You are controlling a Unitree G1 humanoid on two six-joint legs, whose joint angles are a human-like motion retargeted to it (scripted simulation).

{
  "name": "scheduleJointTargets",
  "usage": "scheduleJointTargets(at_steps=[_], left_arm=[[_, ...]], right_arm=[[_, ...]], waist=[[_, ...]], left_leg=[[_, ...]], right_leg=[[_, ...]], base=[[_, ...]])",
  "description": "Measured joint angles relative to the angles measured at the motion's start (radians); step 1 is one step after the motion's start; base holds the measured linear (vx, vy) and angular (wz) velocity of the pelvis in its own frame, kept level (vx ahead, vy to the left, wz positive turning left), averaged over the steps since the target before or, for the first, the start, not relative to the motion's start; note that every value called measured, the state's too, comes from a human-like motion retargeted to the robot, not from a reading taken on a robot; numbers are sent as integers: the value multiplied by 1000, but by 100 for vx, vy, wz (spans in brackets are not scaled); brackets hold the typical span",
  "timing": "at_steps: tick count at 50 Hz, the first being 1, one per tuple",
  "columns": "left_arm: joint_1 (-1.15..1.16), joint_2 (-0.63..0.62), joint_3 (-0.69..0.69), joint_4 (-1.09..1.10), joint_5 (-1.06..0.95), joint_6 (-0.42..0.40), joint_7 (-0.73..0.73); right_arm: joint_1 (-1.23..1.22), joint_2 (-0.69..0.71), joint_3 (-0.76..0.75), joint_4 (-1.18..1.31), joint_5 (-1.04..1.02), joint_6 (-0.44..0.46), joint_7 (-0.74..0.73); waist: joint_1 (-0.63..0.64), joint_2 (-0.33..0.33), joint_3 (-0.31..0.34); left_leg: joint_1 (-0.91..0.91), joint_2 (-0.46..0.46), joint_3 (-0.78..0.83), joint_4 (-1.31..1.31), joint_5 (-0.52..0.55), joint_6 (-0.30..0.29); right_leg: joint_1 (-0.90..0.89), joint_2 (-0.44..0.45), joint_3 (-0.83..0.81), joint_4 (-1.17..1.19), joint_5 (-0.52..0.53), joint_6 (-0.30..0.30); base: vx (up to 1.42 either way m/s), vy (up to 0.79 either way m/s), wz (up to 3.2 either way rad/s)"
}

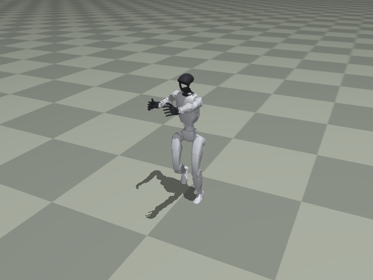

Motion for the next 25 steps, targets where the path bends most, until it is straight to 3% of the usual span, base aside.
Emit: scheduleJointTargets(at_steps=[2, 5, 10, 13, 15, 18, 20, 22, 25], left_arm=[[-54, 8, 8, 8, -8, 6, 10], [-47, 46, 42, 4, -45, -13, 8], [115, 139, 107, -23, -142, -59, 10], [175, 166, 112, -35, -154, -52, 1], [177, 175, 104, -43, -152, -36, -9], [131, 166, 84, -47, -149, -15, -22], [110, 147, 83, -48, -152, -10, -27], [112, 116, 93, -47, -151, -15, -28], [150, 69, 122, -45, -134, -30, -15]], right_arm=[[40, 61, -40, 9, 6, 2, -8], [97, 165, -76, -5, -8, 8, 12], [107, 154, -53, -59, -31, 5, 41], [84, 74, -54, -88, -43, 6, 33], [64, 19, -71, -104, -31, 10, 24], [24, -34, -95, -121, 6, 0, 7], [-12, -50, -88, -125, 26, -12, -5], [-59, -44, -57, -121, 35, -20, -12], [-155, -14, 34, -102, 33, -22, -17]], waist=[[-32, 8, 19], [-104, 47, 9], [-228, 111, -19], [-238, 86, -11], [-211, 80, 14], [-143, 93, 65], [-103, 93, 81], [-69, 86, 70], [-29, 55, 30]], left_leg=[[-3, 16, -6, 94, -88, 1], [46, 37, -19, 58, -94, -41], [195, 47, -28, -91, 38, -111], [218, 25, -23, 77, 77, -78], [169, 38, -10, 309, 86, -47], [61, 96, 16, 632, 37, -11], [-4, 121, 33, 730, -20, 9], [-54, 122, 45, 685, -57, 12], [-68, 88, 69, 406, -44, -22]], right_leg=[[-95, -2, -39, 93, -62, -12], [-193, -11, -85, -9, -92, -31], [-137, -44, -107, -616, -31, -16], [-39, -64, -55, -808, 26, -14], [5, -49, -25, -781, 23, -47], [22, -9, -23, -587, -123, -101], [48, -7, -27, -517, -193, -100], [102, -23, -30, -549, -190, -76], [208, -72, -23, -689, -97, -20]], base=[[75, 7, 30], [76, 3, 29], [80, -4, 11], [83, -8, -25], [79, -4, -50], [77, 2, -47], [77, 6, -16], [78, 7, 2], [79, 9, -2]])
